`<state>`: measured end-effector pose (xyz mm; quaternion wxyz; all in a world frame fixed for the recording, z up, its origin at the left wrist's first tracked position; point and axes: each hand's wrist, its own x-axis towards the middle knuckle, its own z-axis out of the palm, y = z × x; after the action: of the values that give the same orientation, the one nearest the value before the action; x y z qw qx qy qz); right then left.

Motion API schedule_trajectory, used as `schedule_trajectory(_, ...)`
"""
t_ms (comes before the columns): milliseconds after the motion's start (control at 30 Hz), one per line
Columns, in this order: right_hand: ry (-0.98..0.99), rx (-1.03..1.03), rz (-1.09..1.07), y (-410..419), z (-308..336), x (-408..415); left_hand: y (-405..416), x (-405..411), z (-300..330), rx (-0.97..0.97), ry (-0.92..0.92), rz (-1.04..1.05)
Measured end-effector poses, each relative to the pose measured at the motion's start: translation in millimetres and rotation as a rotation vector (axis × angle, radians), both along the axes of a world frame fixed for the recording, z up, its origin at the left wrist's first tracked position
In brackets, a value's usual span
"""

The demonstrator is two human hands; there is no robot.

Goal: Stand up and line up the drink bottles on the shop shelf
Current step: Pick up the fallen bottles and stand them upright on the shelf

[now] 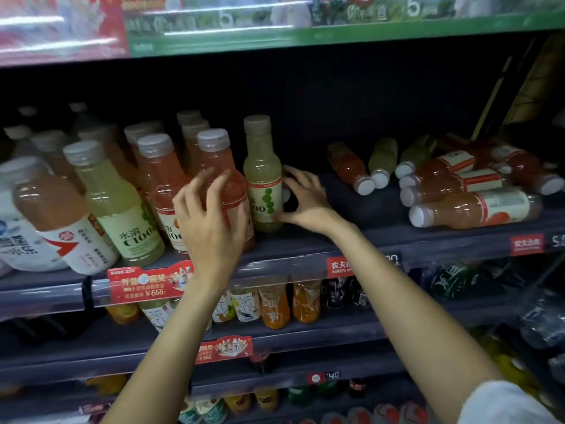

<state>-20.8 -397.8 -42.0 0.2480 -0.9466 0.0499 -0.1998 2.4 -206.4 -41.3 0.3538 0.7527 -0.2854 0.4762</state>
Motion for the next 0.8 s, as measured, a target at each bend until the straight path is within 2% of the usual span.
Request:
schedule_trajectory(67,0.165,-0.015,0.102,-5.4,4.2,11.5,4.9,3.8,1.4,0.003,0.014,0.017)
schedule_trajectory(167,0.261,-0.240,0.092,-6.2,1.0,22.2,7.9,7.4,2.9,0.018,0.002,0.034)
schedule_trajectory(233,0.243,-0.321,0.064,-3.5,-2.4,22.7,7.9,7.9,3.3,0.021,0.010,0.028)
schedule_trajectory(367,0.121,-0.253,-0.065,-6.7,-4.3,11.8,7.6,5.5,4.4,0.020,0.019,0.022)
schedule_trajectory(467,0.104,-0.281,-0.160,-11.2,-2.9,-1.2,6.1,0.7,3.9,0.015,-0.070,0.016)
schedule_trajectory(533,0.093,-0.323,-0.232,-12.2,-2.7,-9.6,1.2,-7.4,2.2,0.072,-0.159,-0.062)
schedule_trajectory(633,0.067,-0.267,-0.299,-10.9,-5.7,-18.3,-17.4,-20.5,-1.8,0.344,-0.169,-0.169)
schedule_trajectory(700,0.036,-0.245,-0.320,-10.1,-7.5,-25.0,-31.1,-24.3,-0.7,0.681,-0.137,-0.049)
schedule_trajectory(767,0.007,-0.271,-0.348,-11.9,-8.4,-32.7,-39.3,-20.9,7.2,1.046,-0.066,0.167)
schedule_trajectory(800,-0.009,-0.284,-0.363,-13.6,-8.7,-37.3,-42.0,-17.8,12.0,1.165,-0.070,0.253)
